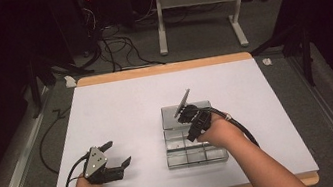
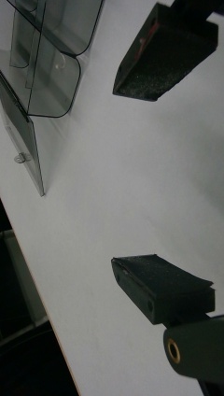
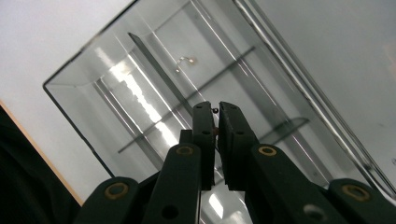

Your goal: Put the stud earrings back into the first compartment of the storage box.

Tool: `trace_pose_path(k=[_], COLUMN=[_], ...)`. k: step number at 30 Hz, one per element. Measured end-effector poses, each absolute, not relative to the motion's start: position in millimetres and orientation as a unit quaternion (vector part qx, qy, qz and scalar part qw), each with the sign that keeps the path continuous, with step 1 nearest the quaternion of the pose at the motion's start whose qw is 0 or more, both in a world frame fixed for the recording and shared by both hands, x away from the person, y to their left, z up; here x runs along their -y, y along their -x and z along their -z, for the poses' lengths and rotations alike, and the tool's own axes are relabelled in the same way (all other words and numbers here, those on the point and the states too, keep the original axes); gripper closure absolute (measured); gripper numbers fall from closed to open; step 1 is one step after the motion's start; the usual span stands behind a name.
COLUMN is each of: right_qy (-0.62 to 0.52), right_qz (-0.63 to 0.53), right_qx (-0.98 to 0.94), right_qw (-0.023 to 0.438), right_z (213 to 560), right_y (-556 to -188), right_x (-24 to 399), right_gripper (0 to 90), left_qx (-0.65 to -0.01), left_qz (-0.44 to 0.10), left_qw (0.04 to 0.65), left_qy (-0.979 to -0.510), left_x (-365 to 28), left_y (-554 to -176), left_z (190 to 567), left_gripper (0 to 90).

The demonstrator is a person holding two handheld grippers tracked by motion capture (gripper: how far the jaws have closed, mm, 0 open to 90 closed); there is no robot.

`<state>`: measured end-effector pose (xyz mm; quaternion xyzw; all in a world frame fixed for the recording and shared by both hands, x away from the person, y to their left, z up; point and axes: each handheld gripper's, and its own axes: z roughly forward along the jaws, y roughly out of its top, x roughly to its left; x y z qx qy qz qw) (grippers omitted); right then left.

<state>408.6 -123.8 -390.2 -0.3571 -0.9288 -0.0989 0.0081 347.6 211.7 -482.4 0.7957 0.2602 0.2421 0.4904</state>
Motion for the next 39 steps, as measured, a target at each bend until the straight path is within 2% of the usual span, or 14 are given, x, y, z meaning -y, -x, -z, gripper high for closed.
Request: trace_pose_path(k=[20,29,39], right_qy=[0.326,0.324,0.330], right_qz=[0.091,0.069,0.081], right_qx=[0.941,0.943,0.941], right_qw=[0.027,0.021,0.011], right_z=[416.4,431.6,423.2], right_y=[-421.2,-425.5,-424.6], right_x=[74.5,71.8,76.9], right_gripper=[86.3,86.1,82.2], left_qx=[-0.261,-0.262,-0.261], left_qz=[-0.236,-0.233,-0.234], left_qw=[0.493,0.493,0.493], left_qy=[-0.796,-0.796,-0.796], left_x=[-213.1,-213.1,-213.1], left_y=[-348.9,-349.3,-349.1], left_z=[482.1,482.1,482.1], left_gripper=[15.0,15.0,15.0])
